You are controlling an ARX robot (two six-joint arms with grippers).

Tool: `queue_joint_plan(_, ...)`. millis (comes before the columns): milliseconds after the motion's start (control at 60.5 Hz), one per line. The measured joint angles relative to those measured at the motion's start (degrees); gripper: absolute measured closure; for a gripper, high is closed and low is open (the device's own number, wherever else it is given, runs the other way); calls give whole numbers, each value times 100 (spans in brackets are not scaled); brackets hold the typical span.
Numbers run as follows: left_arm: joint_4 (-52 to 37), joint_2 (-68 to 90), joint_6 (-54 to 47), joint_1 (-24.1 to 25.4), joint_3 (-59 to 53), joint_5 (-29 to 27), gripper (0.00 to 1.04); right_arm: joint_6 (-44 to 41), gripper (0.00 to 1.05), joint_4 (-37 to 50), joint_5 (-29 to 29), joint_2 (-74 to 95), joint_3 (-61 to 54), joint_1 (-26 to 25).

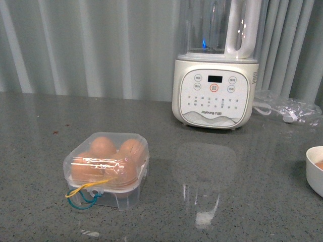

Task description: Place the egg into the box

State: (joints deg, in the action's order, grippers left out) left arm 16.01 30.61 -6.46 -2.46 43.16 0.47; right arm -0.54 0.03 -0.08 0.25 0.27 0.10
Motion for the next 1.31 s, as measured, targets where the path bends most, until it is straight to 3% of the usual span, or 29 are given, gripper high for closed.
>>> queue_joint_plan(132, -859, -463, 435, 210, -903, -48, 34, 0, 7, 0, 2, 0, 0, 0)
queue_joint_plan(512, -1508, -1506, 638, 232, -2677, -55, 102, 0, 7, 0, 0, 0, 0, 0)
queue_joint_plan(1305, -1521, -2691, 654, 234, -3904, -50, 101, 0, 7, 0, 0, 0, 0, 0)
